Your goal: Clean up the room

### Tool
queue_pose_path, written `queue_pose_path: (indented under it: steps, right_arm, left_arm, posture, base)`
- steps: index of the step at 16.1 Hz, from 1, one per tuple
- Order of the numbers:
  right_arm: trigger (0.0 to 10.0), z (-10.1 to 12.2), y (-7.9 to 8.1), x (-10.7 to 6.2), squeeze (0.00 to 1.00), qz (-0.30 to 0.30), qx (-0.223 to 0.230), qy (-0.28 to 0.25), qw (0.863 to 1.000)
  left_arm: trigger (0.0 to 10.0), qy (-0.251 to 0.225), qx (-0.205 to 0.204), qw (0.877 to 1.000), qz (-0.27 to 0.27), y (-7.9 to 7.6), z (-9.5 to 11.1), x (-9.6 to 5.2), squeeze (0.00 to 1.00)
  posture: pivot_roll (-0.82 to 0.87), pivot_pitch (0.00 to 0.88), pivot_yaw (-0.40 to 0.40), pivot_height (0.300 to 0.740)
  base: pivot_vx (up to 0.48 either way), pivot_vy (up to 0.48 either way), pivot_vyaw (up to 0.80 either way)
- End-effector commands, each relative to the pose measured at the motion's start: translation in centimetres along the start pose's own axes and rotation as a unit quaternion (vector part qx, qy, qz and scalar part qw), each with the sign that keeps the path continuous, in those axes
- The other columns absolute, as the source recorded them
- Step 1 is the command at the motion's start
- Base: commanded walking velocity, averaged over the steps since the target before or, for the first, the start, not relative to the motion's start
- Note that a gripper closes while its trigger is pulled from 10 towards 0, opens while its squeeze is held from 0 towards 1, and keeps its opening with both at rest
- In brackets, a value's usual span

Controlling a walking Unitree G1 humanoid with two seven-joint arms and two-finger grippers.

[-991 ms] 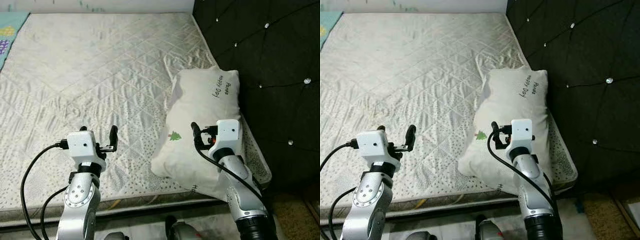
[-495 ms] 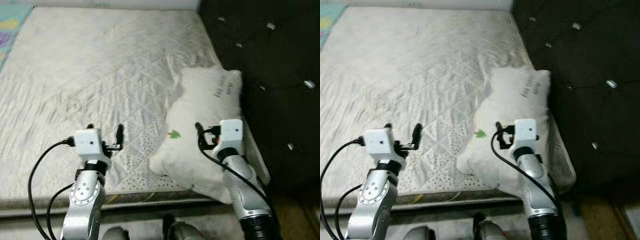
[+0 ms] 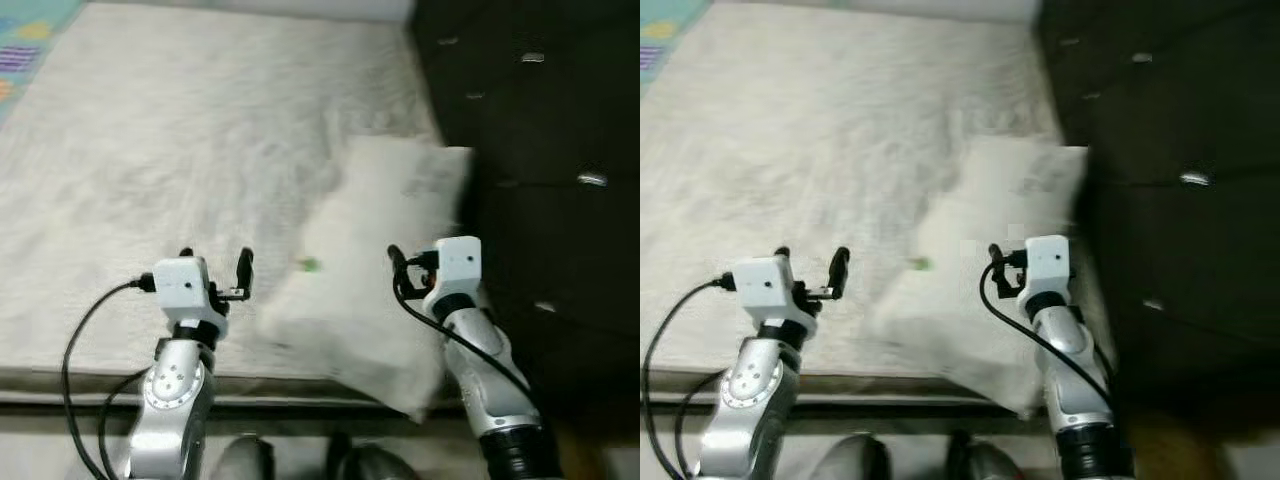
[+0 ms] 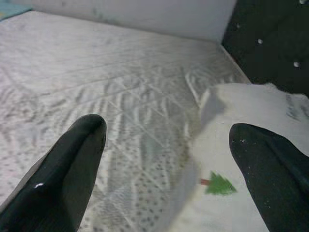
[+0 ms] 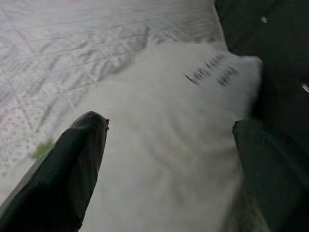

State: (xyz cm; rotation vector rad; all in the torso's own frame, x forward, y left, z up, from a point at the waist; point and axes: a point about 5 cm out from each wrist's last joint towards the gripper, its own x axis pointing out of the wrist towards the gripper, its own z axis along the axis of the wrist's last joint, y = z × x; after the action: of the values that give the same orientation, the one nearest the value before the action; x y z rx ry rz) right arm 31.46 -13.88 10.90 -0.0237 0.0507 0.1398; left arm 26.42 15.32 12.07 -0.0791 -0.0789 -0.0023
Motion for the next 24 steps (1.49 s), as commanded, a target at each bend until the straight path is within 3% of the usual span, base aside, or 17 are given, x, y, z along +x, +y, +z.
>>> queue_pose_path:
  steps: [1,5,9,17,22,24]
  right_arm:
    - [10.0,-0.2,0.1,-0.1,0.00,0.004,-0.005,0.003,1.000]
    - [10.0,-0.2,0.0,0.0,0.00,0.003,-0.002,0.002,1.000]
    - [10.0,-0.4,-0.4,-0.2,0.00,0.002,0.000,0.003,1.000]
    - [10.0,-0.5,0.6,1.6,0.00,0.017,0.021,-0.007,1.000]
    - [10.0,-0.9,-0.1,1.7,0.00,0.005,0.041,-0.013,0.999]
    - [10.0,-1.6,0.1,0.8,0.00,0.014,0.041,-0.010,0.999]
  left_arm:
    - [10.0,0.005,0.003,1.000,0.007,0.2,-0.2,-0.1,0.00]
    - [10.0,-0.001,-0.003,1.000,0.009,0.1,-0.3,-0.2,0.00]
    - [10.0,0.001,0.009,1.000,0.027,1.1,-0.6,-0.6,0.00]
    - [10.0,0.003,0.032,0.998,0.054,2.2,-1.9,-0.3,0.00]
    - [10.0,0.003,0.033,0.997,0.073,3.1,-2.9,-1.1,0.00]
    - [10.0,0.009,0.038,0.997,0.067,3.1,-3.4,-1.9,0.00]
  posture:
    - [0.10,0.235,-0.046,0.740]
    - [0.10,0.227,-0.051,0.740]
    - [0.10,0.215,-0.050,0.740]
    - [0.14,0.068,-0.033,0.740]
    - [0.14,0.000,-0.031,0.740]
    - [0.13,0.000,-0.040,0.740]
  base:
    - [0.000,-0.480,0.00]
    - [0.000,0.000,0.00]
    - [0.000,0.000,0.00]
    - [0.000,0.000,0.00]
    - [0.000,0.000,0.00]
    - [0.000,0.000,0.00]
